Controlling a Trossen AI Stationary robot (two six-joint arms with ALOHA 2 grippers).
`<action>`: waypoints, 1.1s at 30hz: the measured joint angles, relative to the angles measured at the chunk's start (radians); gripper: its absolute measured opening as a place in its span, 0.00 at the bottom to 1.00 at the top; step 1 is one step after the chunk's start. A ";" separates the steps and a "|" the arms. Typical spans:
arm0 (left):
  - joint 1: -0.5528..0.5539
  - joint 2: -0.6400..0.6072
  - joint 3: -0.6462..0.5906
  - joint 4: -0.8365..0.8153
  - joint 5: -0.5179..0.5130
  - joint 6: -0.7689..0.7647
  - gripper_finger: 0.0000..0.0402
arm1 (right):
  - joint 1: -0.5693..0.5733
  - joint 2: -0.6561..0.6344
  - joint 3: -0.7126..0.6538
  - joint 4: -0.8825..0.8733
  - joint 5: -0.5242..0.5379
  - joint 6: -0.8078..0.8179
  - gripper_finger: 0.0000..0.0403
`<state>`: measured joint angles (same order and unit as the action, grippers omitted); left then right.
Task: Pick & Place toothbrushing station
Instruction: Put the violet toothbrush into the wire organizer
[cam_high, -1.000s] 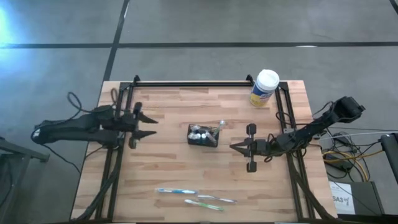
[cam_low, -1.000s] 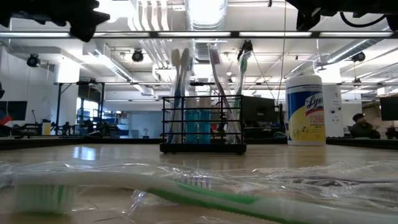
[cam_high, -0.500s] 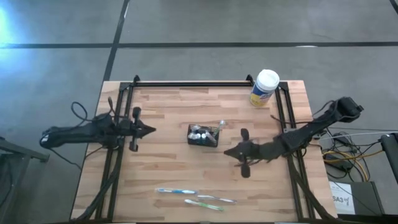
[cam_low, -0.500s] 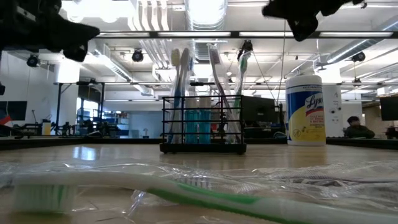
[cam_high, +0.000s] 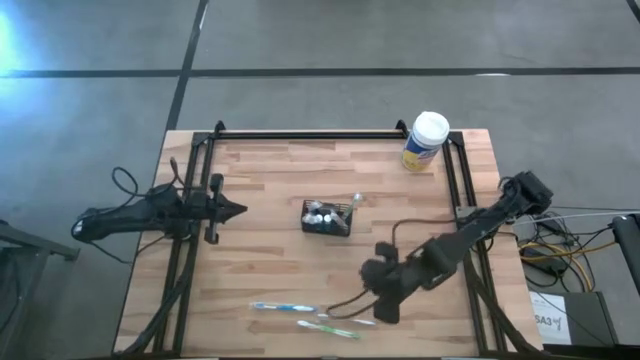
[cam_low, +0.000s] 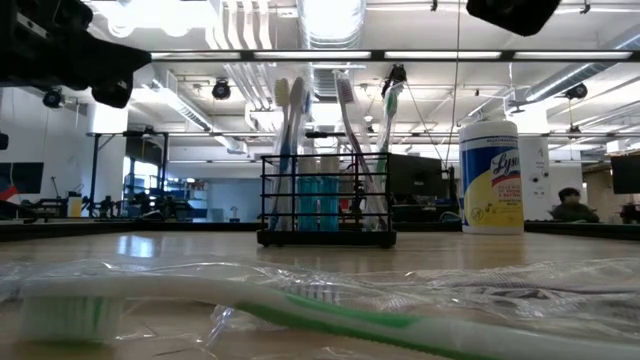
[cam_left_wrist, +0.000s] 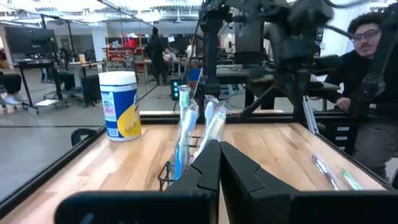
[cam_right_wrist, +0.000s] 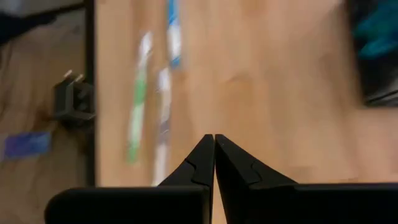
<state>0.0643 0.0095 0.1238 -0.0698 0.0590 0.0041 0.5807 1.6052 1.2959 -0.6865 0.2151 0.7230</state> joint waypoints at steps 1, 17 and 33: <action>0.000 0.001 0.000 0.001 0.000 -0.005 0.02 | 0.004 0.031 0.025 -0.007 -0.029 0.015 0.03; 0.000 0.007 0.000 0.043 0.010 -0.055 0.02 | 0.023 0.435 0.244 -0.017 -0.173 0.078 0.33; 0.000 0.010 0.001 0.043 0.011 -0.061 0.02 | 0.021 0.579 0.292 -0.007 -0.183 0.014 0.45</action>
<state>0.0643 0.0193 0.1246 -0.0269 0.0698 -0.0574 0.6016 2.1841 1.5883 -0.6939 0.0322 0.7369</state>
